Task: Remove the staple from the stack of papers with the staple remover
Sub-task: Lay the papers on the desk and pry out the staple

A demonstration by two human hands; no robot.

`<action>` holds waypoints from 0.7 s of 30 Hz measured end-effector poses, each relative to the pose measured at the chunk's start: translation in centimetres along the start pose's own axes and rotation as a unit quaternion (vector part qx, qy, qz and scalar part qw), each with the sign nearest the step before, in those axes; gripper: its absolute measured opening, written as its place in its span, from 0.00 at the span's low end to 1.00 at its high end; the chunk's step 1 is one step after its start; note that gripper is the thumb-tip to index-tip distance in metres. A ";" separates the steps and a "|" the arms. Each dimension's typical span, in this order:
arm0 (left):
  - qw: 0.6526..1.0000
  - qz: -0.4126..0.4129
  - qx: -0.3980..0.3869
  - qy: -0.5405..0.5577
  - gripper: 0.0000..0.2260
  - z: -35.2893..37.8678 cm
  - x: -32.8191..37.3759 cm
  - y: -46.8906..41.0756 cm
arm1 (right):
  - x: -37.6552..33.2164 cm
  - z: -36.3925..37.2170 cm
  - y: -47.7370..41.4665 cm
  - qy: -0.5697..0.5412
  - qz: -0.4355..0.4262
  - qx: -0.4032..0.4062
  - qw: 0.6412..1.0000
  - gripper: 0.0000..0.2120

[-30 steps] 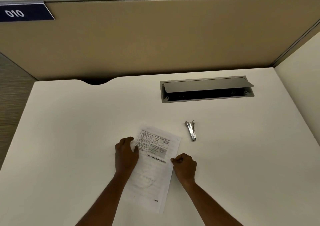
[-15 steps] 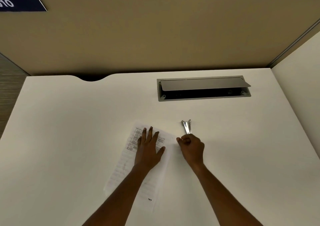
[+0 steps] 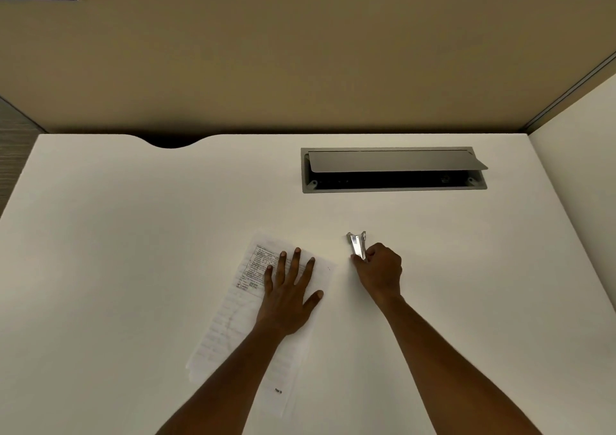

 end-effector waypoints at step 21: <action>1.000 0.011 0.001 -0.009 0.35 0.9 -0.3 -0.2 | 0.8 -1.2 2.2 0.326 -0.408 -0.016 0.852 0.21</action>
Point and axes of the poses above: each hand's wrist, its own y-axis away from the middle knuckle, its own z-axis out of the palm, x = y × z, the point moved 2 cm from there along -y, towards the middle knuckle, and after that the axes turned 1 degree about -x, right-handed, at the moved point
